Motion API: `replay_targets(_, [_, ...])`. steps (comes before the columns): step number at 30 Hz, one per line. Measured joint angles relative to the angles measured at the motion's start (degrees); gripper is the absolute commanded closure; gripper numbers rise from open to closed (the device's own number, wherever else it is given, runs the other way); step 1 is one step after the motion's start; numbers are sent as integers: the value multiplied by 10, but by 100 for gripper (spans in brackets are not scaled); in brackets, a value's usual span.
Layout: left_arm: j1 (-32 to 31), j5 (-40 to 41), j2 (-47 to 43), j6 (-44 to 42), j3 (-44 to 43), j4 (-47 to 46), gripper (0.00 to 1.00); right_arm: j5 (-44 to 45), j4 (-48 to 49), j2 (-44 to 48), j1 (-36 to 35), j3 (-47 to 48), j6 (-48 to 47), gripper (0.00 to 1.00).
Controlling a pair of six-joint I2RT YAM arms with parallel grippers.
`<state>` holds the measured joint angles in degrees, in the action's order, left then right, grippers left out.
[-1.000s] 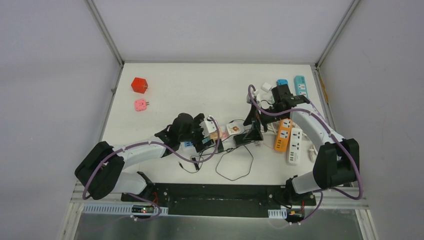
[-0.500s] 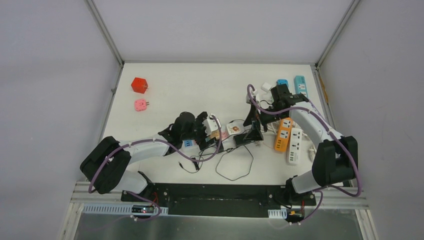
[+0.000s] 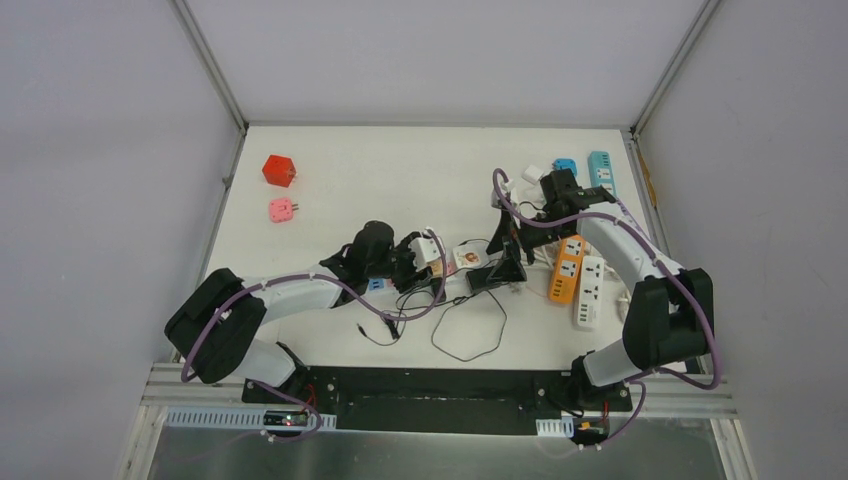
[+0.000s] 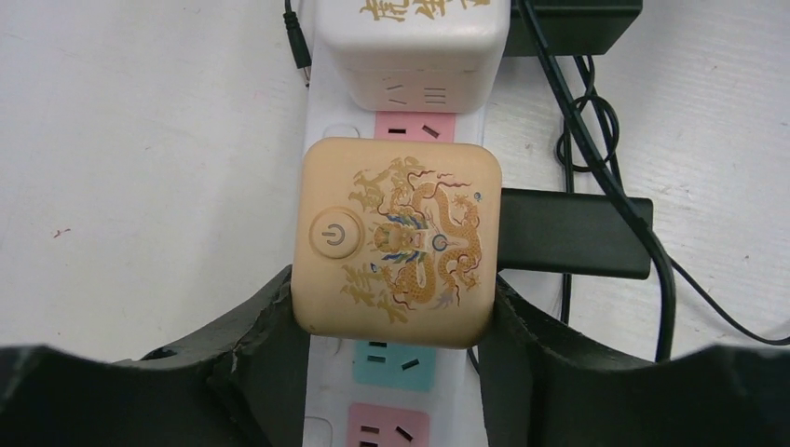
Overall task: Pull the plug off the socket
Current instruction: Remove the plug from the socket.
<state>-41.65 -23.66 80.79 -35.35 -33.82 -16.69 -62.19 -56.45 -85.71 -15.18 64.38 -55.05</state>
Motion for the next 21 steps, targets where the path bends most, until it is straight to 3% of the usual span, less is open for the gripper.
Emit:
replay_targets(2, [0, -4, 0, -2, -7, 10, 86, 0, -1, -2, 0, 0, -1, 0])
replay_targets(5, [0, -3, 1, 0, -10, 17, 100, 0, -3, -3, 0, 0, -2, 0])
replay_targets(12, [0, 20, 1, 31, -10, 11, 100, 1, -8, -3, 0, 4, -6, 0])
replay_targets(21, [-7, 104, 7, 154, 9, -40, 100, 8, 5, -4, 0, 9, 18, 0])
